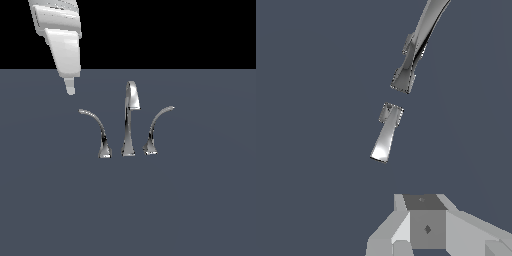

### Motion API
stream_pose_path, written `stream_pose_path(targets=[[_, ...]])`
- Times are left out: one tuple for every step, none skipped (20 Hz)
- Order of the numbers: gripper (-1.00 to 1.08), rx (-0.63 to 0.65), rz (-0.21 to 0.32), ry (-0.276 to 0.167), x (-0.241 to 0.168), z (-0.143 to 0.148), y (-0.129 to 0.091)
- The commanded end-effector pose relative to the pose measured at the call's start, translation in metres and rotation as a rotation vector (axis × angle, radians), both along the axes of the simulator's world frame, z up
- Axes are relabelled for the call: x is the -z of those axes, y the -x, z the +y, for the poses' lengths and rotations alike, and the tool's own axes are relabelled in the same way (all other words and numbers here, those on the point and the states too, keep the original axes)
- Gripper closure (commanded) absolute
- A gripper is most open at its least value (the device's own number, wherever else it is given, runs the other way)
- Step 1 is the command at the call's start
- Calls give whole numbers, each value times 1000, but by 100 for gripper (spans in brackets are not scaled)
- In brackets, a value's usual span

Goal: Turn on the faucet by rotating a designated handle.

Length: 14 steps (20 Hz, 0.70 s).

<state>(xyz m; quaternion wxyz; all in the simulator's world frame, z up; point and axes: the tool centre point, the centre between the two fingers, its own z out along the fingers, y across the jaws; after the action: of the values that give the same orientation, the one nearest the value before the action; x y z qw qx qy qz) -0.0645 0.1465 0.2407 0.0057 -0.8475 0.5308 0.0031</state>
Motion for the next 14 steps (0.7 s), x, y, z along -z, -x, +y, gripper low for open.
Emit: stream_pose_path(targets=[[108,45,0,1,10,0,-10],[108,63,0,2,14,-1,-15],[108,82,0,3,18,-1,-19],[108,100,0,3,22,-2,-23],[108,119,0,4,26,-2,-27],[108,137,1,5,30,-3,-31],[108,155,1,6,34,-4,-35],[108,172,1,7,37,-5,-39],[108,188,1,8,41,-5,-43],[108,204,1,8,44,-6,-47],[108,219,1,9,47,-7,-50],[108,233,2,10,51,-8,-53],[108,246,2,11,53,-9,-56],[108,259,2,11,56,-10,-59]])
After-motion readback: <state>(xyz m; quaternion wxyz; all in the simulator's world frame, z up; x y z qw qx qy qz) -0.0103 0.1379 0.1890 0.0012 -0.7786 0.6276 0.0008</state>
